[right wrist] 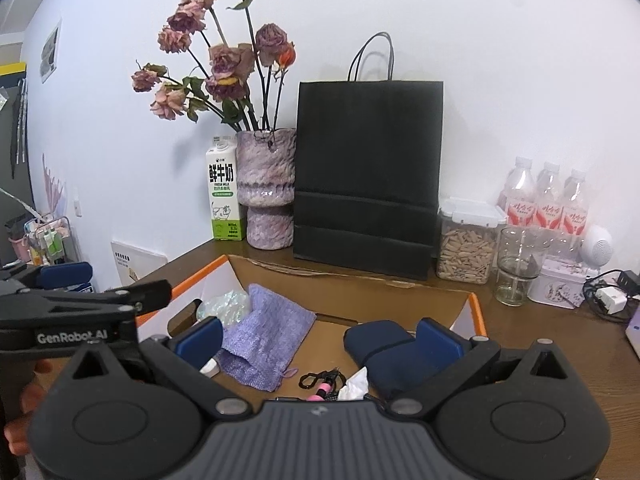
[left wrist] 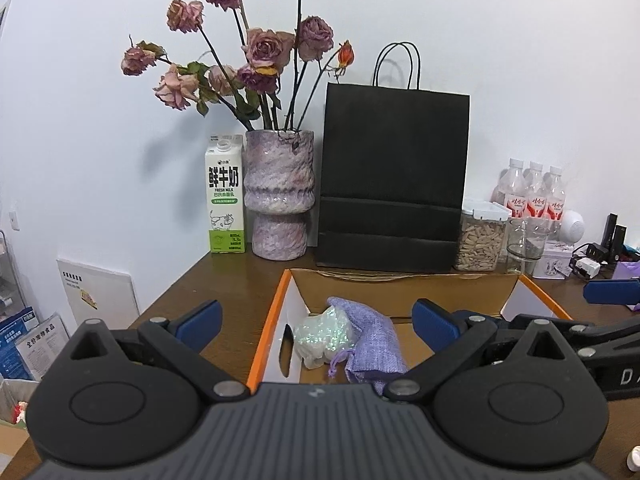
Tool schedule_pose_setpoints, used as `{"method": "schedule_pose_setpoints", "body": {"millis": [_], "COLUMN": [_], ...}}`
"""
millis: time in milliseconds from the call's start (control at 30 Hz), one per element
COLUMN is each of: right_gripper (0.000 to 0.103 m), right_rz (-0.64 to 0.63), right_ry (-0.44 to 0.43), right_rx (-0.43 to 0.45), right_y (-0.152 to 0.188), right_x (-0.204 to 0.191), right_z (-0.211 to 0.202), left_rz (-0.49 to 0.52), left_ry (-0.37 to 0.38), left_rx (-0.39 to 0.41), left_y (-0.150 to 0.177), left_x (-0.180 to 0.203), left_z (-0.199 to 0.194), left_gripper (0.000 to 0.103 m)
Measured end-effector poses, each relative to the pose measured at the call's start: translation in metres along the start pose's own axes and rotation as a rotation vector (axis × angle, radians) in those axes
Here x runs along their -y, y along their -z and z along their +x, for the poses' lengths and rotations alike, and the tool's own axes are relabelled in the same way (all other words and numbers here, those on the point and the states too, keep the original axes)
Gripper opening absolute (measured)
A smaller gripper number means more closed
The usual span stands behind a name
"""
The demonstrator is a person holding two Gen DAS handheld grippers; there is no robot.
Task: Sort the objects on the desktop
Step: 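Move both open grippers from the box back toward the rose and cable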
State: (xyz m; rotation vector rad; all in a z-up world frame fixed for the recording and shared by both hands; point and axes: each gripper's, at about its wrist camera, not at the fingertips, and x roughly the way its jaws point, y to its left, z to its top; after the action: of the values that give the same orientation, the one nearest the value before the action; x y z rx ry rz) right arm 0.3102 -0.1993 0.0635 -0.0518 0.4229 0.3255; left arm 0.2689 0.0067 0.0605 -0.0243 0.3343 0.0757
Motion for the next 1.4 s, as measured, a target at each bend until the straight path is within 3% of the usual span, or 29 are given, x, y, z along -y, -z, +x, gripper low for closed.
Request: {"method": "schedule_pose_setpoints", "body": {"millis": [333,767,1400], "right_gripper": [0.103,0.103,0.103], "right_rz": [-0.007,-0.006,0.029], "right_ry": [0.021,0.075,0.101], "right_rx": [0.013,-0.037,-0.193], "right_y": [0.008,0.054,0.142], "right_x": [0.006,0.027,0.055], "right_z": [-0.044,-0.096,-0.130], "left_rz": [-0.003,0.022,0.092], "left_ry": [0.005,0.009,0.128], "left_rx": [0.008,-0.012,-0.148], "left_y": [0.002,0.020,0.084], "left_x": [-0.010,-0.020,0.010], "left_z": [-0.037,-0.077,-0.108], "left_gripper": [0.103,0.103,0.103]}}
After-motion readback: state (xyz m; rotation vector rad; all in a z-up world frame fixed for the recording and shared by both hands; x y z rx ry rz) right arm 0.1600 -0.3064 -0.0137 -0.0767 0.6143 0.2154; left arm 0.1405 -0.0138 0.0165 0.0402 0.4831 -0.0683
